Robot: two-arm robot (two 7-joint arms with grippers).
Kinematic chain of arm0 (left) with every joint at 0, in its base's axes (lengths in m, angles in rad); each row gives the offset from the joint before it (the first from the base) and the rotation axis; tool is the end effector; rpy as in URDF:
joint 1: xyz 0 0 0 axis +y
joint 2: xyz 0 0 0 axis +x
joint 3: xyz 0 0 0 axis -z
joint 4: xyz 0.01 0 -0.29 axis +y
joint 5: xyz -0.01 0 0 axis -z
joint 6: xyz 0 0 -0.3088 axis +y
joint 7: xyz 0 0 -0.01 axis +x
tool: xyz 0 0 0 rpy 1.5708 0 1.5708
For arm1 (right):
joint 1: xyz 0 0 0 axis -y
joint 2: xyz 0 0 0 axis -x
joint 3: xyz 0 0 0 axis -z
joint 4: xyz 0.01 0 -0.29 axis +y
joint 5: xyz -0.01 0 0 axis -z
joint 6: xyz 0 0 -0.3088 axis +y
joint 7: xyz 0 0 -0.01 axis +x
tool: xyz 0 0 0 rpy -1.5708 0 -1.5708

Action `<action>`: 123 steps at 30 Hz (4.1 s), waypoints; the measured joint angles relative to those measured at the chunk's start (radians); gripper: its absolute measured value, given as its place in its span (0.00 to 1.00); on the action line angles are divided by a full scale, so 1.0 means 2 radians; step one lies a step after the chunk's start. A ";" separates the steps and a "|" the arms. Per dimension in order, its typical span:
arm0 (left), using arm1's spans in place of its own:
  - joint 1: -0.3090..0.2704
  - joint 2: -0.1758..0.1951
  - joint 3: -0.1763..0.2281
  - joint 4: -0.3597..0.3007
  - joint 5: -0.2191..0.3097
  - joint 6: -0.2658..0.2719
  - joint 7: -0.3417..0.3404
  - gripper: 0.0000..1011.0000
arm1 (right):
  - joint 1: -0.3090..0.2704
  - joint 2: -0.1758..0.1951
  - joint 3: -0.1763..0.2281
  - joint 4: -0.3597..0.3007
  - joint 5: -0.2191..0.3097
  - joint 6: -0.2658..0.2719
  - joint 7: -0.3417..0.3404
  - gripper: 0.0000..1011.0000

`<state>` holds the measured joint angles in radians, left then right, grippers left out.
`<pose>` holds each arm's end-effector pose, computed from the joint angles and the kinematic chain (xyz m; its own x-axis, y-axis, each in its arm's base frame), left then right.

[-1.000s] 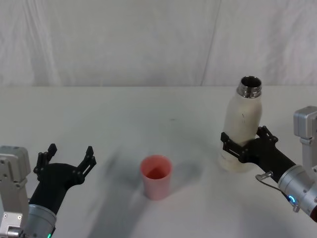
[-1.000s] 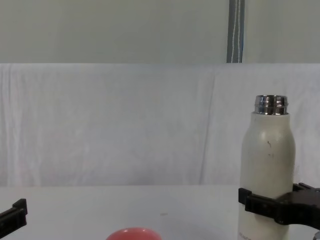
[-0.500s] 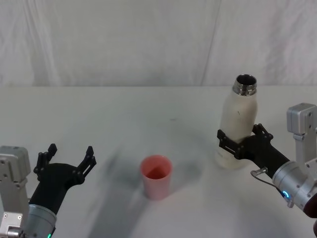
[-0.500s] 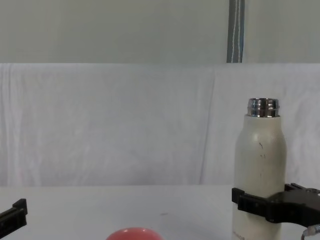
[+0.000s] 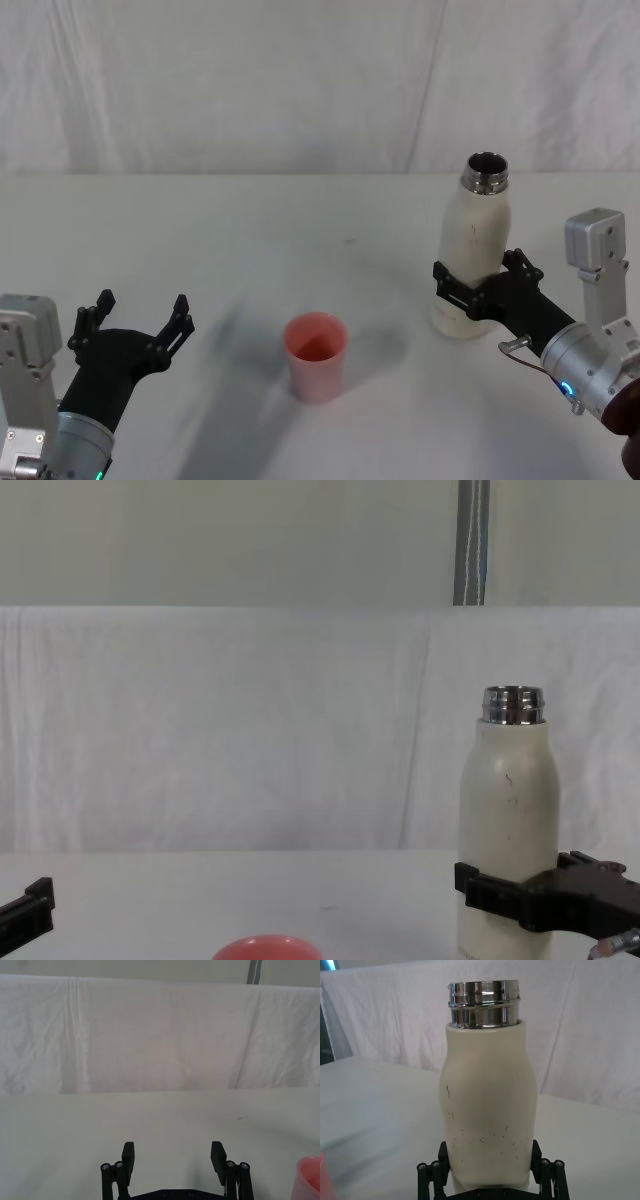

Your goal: Grasp the thermos with one hand and pour water into the cup lid.

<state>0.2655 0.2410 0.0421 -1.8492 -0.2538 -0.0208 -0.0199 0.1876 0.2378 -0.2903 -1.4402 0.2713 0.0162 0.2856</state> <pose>0.2530 0.0376 -0.2852 0.1245 0.9917 -0.0326 -0.9921 0.1240 -0.0176 0.3717 0.0099 -0.2896 0.5083 -0.8612 -0.0010 0.8608 0.5081 -0.0300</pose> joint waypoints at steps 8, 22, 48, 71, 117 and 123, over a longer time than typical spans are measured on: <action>0.000 0.000 0.000 0.000 0.000 0.000 0.000 0.99 | 0.004 -0.003 -0.001 0.007 -0.003 -0.001 0.000 0.94; 0.000 0.000 0.000 0.000 0.000 0.000 0.000 0.99 | 0.006 -0.009 0.001 0.015 -0.002 0.001 -0.002 0.94; 0.000 0.000 0.000 0.000 0.000 0.000 0.000 0.99 | 0.009 -0.010 0.001 0.018 -0.001 0.004 -0.001 0.96; 0.000 0.000 0.000 0.000 0.000 0.000 0.000 0.99 | 0.008 -0.010 0.001 0.018 -0.001 0.004 -0.001 0.99; 0.000 0.000 0.000 0.000 0.000 0.000 0.000 0.99 | -0.013 0.006 0.005 -0.005 0.015 0.026 0.006 0.99; 0.000 0.000 0.000 0.000 0.000 0.000 0.000 0.99 | -0.021 0.012 0.007 -0.012 0.021 0.031 0.007 0.99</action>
<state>0.2655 0.2410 0.0422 -1.8492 -0.2538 -0.0208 -0.0199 0.1451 0.2610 -0.2762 -1.4637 0.3130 0.0790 0.2989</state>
